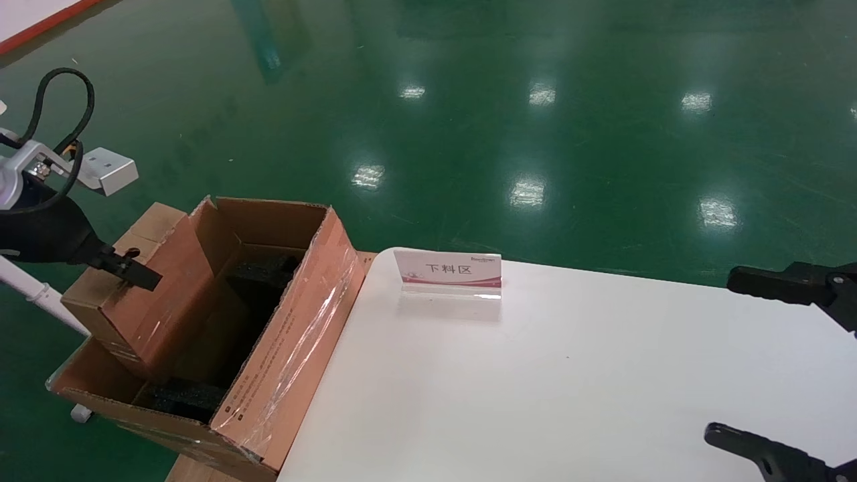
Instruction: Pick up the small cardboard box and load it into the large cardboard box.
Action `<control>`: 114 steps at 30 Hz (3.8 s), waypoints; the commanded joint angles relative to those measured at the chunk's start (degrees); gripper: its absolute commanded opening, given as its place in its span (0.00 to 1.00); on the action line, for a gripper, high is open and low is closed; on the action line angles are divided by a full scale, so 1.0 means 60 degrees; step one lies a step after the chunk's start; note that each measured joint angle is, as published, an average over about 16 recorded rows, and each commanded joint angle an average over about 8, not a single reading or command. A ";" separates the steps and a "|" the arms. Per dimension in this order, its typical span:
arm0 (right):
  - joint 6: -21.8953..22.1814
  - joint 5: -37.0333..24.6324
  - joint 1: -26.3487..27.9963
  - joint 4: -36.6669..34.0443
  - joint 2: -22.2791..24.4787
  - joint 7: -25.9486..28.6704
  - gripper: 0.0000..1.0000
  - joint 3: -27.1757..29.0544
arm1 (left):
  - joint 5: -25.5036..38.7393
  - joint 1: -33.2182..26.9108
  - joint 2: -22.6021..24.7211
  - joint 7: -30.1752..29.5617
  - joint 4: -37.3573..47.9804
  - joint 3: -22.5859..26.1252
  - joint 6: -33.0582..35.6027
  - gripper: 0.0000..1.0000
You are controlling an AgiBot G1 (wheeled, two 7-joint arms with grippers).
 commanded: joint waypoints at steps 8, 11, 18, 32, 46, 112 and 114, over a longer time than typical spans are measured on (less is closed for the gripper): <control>0.0002 0.0003 0.0001 0.0000 0.0002 -0.0002 1.00 -0.0005 | -0.0084 0.0471 0.0178 -0.0072 0.0351 0.0003 -0.0506 0.00; 0.0003 0.0005 0.0001 0.0000 0.0003 -0.0003 1.00 -0.0007 | -0.0120 0.0624 0.0248 -0.0097 0.0450 0.0011 -0.0619 0.00; 0.0004 0.0007 0.0002 0.0000 0.0004 -0.0005 1.00 -0.0010 | -0.0009 0.0974 0.0393 -0.0176 0.0707 0.0096 -0.0908 0.00; 0.0008 0.0012 0.0004 0.0000 0.0007 -0.0009 1.00 -0.0018 | 0.0020 0.1783 0.0775 -0.0058 0.1503 0.0176 -0.1578 0.00; 0.0011 0.0017 0.0006 0.0000 0.0010 -0.0013 1.00 -0.0025 | -0.0137 0.2609 0.1078 0.0001 0.2200 0.0263 -0.1911 0.00; 0.0016 0.0028 0.0011 -0.0011 0.0015 -0.0022 1.00 -0.0040 | -0.1867 0.1364 -0.0972 0.3388 -0.2284 -0.1027 -0.3138 1.00; 0.0017 0.0028 0.0011 -0.0011 0.0015 -0.0023 1.00 -0.0040 | -0.2235 0.1382 -0.1086 0.3779 -0.2404 -0.1138 -0.3118 1.00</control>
